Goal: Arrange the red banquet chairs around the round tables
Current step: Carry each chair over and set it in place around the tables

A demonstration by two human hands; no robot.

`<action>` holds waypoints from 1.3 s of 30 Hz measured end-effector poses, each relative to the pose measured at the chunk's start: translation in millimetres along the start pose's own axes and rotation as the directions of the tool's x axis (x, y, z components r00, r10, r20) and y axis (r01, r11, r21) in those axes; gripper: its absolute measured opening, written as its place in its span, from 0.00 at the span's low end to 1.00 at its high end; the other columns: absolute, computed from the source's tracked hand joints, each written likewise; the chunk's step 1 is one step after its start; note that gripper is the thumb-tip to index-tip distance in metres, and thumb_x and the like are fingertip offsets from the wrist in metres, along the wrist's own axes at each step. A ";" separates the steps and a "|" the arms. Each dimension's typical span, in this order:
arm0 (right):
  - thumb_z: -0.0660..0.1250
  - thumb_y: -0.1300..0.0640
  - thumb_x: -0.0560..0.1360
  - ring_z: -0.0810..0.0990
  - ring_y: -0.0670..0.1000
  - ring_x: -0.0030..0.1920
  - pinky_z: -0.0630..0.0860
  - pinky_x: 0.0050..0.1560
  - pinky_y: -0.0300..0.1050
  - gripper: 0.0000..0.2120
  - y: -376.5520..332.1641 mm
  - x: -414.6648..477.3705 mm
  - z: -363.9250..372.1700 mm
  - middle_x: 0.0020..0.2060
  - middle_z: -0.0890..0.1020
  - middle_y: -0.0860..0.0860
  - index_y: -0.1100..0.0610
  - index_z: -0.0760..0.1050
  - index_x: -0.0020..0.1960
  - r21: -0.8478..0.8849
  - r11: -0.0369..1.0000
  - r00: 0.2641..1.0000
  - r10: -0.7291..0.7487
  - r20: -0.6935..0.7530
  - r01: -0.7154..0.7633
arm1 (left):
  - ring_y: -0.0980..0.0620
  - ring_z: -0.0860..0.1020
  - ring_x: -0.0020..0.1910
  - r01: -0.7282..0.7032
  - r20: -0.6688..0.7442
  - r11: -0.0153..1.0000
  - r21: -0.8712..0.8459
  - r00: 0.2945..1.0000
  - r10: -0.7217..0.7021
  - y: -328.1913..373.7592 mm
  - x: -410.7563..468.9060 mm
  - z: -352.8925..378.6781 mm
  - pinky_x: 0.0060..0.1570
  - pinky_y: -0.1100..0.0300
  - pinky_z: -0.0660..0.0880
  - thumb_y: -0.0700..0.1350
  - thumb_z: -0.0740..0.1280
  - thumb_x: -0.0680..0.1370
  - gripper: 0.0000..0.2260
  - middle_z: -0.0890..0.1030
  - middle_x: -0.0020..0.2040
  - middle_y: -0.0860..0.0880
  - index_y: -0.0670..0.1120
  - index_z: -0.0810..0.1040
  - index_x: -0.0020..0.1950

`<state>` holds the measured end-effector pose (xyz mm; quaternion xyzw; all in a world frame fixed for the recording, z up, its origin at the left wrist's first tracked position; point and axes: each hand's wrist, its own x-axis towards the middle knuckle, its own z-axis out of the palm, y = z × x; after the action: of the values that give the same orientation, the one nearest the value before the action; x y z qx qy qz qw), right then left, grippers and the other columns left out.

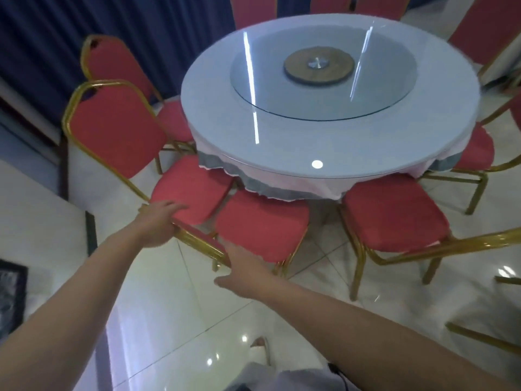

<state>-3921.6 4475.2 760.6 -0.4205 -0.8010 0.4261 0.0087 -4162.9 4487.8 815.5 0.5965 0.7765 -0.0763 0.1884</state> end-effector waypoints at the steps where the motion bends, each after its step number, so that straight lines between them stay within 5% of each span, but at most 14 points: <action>1: 0.70 0.52 0.73 0.73 0.59 0.65 0.72 0.63 0.57 0.34 -8.3 10.3 9.7 0.68 0.72 0.53 0.51 0.58 0.74 -0.057 0.998 1.000 0.006 0.002 -0.006 | 0.44 0.63 0.73 0.022 0.021 0.999 0.040 1.000 -0.023 -16.6 0.0 4.4 0.68 0.46 0.66 0.35 0.65 0.74 0.32 0.66 0.75 0.48 0.55 0.65 0.75; 4: 0.62 0.64 0.75 0.78 0.63 0.57 0.75 0.54 0.56 0.30 -6.1 26.2 24.3 0.61 0.76 0.55 0.52 0.57 0.74 -0.280 0.959 0.998 0.035 -0.051 -0.048 | 0.45 0.63 0.72 0.035 -0.015 0.998 0.051 0.999 -0.034 -48.9 5.4 20.6 0.66 0.45 0.68 0.40 0.72 0.71 0.34 0.65 0.74 0.49 0.57 0.65 0.75; 10: 0.59 0.60 0.76 0.79 0.60 0.45 0.66 0.40 0.48 0.12 29.3 15.6 12.4 0.46 0.79 0.51 0.48 0.65 0.58 -0.290 0.957 0.994 -0.015 -0.112 -0.018 | 0.47 0.71 0.64 -0.023 -0.185 0.995 -0.097 0.983 0.005 -63.6 25.6 36.0 0.61 0.46 0.70 0.51 0.78 0.69 0.23 0.77 0.62 0.53 0.55 0.78 0.63; 14: 0.60 0.57 0.76 0.78 0.56 0.44 0.74 0.42 0.50 0.08 70.6 -4.8 -20.2 0.44 0.79 0.49 0.47 0.70 0.53 -0.212 0.974 0.994 0.055 -0.092 -0.073 | 0.48 0.76 0.49 -0.214 -0.243 0.949 -0.232 0.957 0.156 -32.6 21.6 48.1 0.50 0.49 0.74 0.45 0.79 0.68 0.11 0.80 0.44 0.54 0.53 0.81 0.47; 19: 0.65 0.59 0.76 0.79 0.47 0.48 0.75 0.47 0.44 0.14 135.5 -34.0 -69.7 0.46 0.81 0.44 0.45 0.76 0.58 -0.070 0.983 0.979 0.162 -0.122 -0.171 | 0.47 0.73 0.46 -0.274 -0.275 0.912 -0.305 0.942 0.191 40.6 17.1 77.2 0.49 0.51 0.69 0.45 0.77 0.69 0.08 0.78 0.39 0.53 0.47 0.80 0.40; 23: 0.66 0.61 0.76 0.77 0.43 0.43 0.69 0.41 0.36 0.14 169.0 -52.3 -101.9 0.40 0.77 0.39 0.44 0.77 0.55 -0.057 0.977 0.970 0.195 -0.145 -0.205 | 0.48 0.73 0.47 -0.257 -0.262 0.900 -0.351 0.950 0.168 90.8 15.8 87.4 0.50 0.54 0.68 0.47 0.77 0.70 0.07 0.79 0.40 0.53 0.48 0.81 0.42; 28: 0.67 0.57 0.77 0.77 0.44 0.43 0.72 0.42 0.38 0.09 177.5 -61.5 -119.1 0.39 0.78 0.41 0.43 0.76 0.50 -0.134 0.974 0.980 0.170 -0.105 -0.183 | 0.46 0.72 0.54 -0.169 -0.167 0.889 -0.425 0.980 0.106 110.7 13.6 86.3 0.55 0.49 0.71 0.47 0.76 0.71 0.07 0.77 0.43 0.55 0.50 0.82 0.46; 32: 0.67 0.54 0.76 0.80 0.48 0.50 0.77 0.52 0.45 0.13 177.9 -60.9 -116.0 0.49 0.82 0.44 0.44 0.78 0.60 -0.223 0.958 0.983 0.167 -0.079 -0.181 | 0.50 0.73 0.51 -0.159 -0.166 0.880 -0.447 0.982 0.092 105.7 11.8 85.0 0.55 0.47 0.73 0.46 0.78 0.69 0.07 0.78 0.42 0.56 0.54 0.82 0.43; 34: 0.70 0.45 0.74 0.80 0.44 0.51 0.76 0.50 0.41 0.15 176.7 -55.4 -123.4 0.49 0.81 0.41 0.42 0.77 0.60 -0.160 0.976 0.988 0.153 0.020 -0.148 | 0.51 0.74 0.50 -0.185 -0.179 0.871 -0.455 0.977 0.113 104.4 10.8 85.4 0.57 0.47 0.72 0.46 0.78 0.69 0.09 0.79 0.43 0.56 0.54 0.82 0.44; 37: 0.68 0.28 0.66 0.76 0.36 0.55 0.72 0.54 0.32 0.32 159.2 -33.8 -137.7 0.57 0.78 0.36 0.41 0.75 0.65 0.082 0.990 0.982 0.096 0.165 -0.111 | 0.48 0.71 0.64 -0.090 -0.128 0.847 -0.523 0.991 0.027 97.6 8.8 87.7 0.66 0.46 0.69 0.43 0.78 0.69 0.20 0.75 0.64 0.50 0.53 0.81 0.59; 39: 0.63 0.23 0.66 0.75 0.38 0.60 0.72 0.60 0.40 0.36 143.5 -10.7 -139.2 0.62 0.76 0.37 0.40 0.73 0.68 0.149 0.988 0.990 0.028 0.137 -0.048 | 0.46 0.67 0.69 0.024 -0.098 0.826 -0.563 0.990 -0.096 83.6 6.2 87.2 0.68 0.50 0.68 0.41 0.78 0.69 0.30 0.66 0.72 0.47 0.55 0.74 0.68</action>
<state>-3767.4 4602.5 753.9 -0.4040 -0.7569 0.5132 -0.0215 -4066.9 4486.6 741.9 0.4938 0.7932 0.1853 0.3044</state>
